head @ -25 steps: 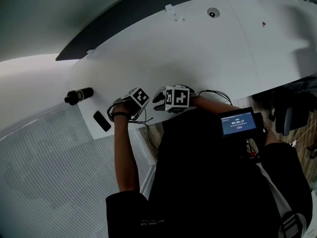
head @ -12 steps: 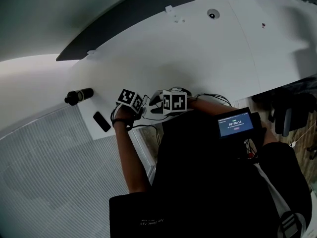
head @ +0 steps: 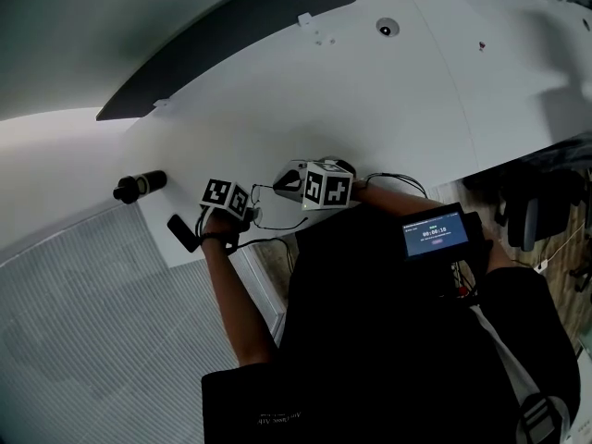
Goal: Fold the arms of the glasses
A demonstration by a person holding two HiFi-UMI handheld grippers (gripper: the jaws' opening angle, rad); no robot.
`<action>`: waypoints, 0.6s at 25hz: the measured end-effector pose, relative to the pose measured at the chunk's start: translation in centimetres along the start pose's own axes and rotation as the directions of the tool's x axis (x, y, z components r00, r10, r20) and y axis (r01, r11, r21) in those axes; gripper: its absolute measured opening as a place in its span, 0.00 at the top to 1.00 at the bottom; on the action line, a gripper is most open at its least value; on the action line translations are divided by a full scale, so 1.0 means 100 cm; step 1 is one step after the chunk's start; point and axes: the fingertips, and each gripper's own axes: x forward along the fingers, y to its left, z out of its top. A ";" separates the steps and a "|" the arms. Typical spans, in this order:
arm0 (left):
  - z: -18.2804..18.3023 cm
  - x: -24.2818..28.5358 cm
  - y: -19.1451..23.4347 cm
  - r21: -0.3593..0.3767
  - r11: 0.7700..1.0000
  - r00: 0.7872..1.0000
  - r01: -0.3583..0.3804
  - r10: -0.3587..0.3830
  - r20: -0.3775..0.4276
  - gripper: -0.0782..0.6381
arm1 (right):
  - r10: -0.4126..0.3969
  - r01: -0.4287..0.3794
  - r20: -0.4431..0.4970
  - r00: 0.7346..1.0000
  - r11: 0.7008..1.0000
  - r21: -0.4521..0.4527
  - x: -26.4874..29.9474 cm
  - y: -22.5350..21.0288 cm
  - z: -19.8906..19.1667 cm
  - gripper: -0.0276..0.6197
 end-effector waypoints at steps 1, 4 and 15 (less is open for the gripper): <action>-0.004 0.002 0.003 -0.011 1.000 1.000 0.004 -0.004 -0.001 0.86 | 0.003 -0.003 0.014 1.000 1.000 -0.016 -0.002 0.001 0.002 0.95; -0.010 0.007 0.007 -0.028 1.000 1.000 0.014 -0.014 -0.008 0.86 | 0.030 -0.028 0.020 0.999 0.998 -0.058 -0.001 0.009 0.003 0.95; -0.012 0.016 0.001 -0.033 0.999 1.000 0.029 -0.029 -0.006 0.86 | 0.082 -0.085 -0.047 0.996 0.993 -0.085 0.005 0.023 -0.008 0.95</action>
